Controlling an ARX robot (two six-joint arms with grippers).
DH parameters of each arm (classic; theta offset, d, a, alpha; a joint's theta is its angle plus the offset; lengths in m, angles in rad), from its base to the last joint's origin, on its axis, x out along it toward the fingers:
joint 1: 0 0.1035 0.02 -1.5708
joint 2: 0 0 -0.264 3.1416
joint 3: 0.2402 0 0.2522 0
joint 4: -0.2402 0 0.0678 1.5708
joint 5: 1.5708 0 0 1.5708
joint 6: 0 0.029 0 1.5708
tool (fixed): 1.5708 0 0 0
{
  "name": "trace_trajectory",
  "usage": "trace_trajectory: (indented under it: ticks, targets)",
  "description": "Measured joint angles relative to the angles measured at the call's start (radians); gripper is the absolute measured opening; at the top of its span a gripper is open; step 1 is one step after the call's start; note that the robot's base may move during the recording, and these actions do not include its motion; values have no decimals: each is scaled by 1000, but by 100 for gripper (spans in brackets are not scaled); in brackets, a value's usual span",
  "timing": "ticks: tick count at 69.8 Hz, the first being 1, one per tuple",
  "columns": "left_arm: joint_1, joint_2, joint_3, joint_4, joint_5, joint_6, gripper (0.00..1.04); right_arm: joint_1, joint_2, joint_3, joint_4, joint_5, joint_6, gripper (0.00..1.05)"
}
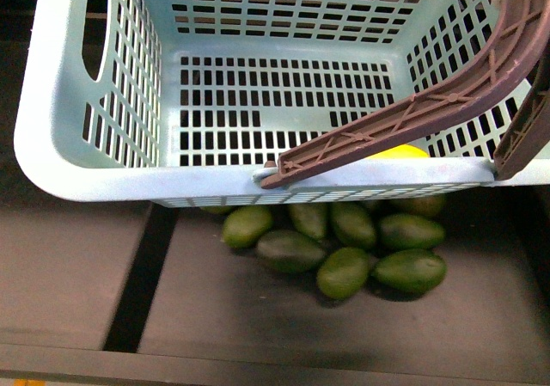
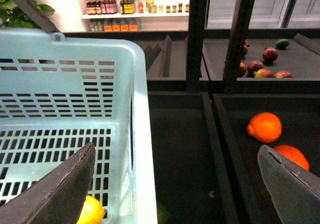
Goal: Pick mango and avocado into basket
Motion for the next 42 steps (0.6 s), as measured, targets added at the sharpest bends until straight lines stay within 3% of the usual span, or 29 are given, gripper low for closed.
trace_trajectory:
  ticks: [42]
  targets:
    - [19, 0, 0, 0, -32, 13, 13, 2, 1, 0, 0, -4, 0, 96]
